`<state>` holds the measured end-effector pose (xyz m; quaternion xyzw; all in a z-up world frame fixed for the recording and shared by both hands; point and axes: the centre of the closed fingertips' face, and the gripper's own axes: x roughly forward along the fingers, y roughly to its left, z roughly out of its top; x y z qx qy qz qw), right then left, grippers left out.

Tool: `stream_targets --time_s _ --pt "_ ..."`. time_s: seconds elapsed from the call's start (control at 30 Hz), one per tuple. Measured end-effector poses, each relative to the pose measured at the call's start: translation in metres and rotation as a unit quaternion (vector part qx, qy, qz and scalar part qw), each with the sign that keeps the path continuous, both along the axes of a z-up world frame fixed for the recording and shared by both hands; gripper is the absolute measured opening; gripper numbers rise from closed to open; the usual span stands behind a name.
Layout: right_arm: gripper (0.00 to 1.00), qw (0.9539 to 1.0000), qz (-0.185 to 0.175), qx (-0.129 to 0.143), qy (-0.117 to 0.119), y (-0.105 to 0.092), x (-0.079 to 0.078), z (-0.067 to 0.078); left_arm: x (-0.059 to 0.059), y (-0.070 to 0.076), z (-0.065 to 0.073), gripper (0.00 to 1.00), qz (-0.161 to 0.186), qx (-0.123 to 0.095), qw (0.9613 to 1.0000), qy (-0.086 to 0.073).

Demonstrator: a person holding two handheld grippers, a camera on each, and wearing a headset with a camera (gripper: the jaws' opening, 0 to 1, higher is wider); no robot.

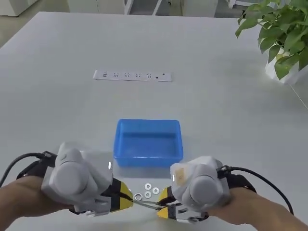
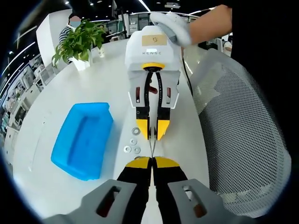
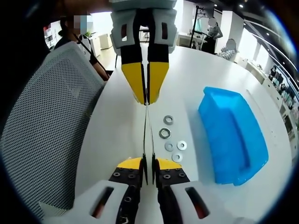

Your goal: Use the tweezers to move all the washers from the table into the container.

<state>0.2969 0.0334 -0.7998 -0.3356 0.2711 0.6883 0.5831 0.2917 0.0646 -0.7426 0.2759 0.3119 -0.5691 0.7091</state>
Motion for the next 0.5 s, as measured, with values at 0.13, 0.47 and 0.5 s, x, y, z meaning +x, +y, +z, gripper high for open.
stream_targets --time_s 0.13,0.47,0.5 --pt "0.11 1.0000 -0.003 0.006 0.001 0.001 -0.001 0.003 0.002 -0.006 0.012 0.05 -0.004 -0.011 0.9999 -0.006" --pt "0.11 0.9997 -0.009 0.023 0.000 0.009 -0.003 0.011 0.001 -0.019 0.034 0.05 -0.024 -0.021 0.9992 -0.023" --pt "0.11 0.9996 -0.009 0.025 0.000 0.010 -0.004 0.012 0.001 -0.021 0.036 0.05 -0.025 -0.025 0.9991 -0.024"
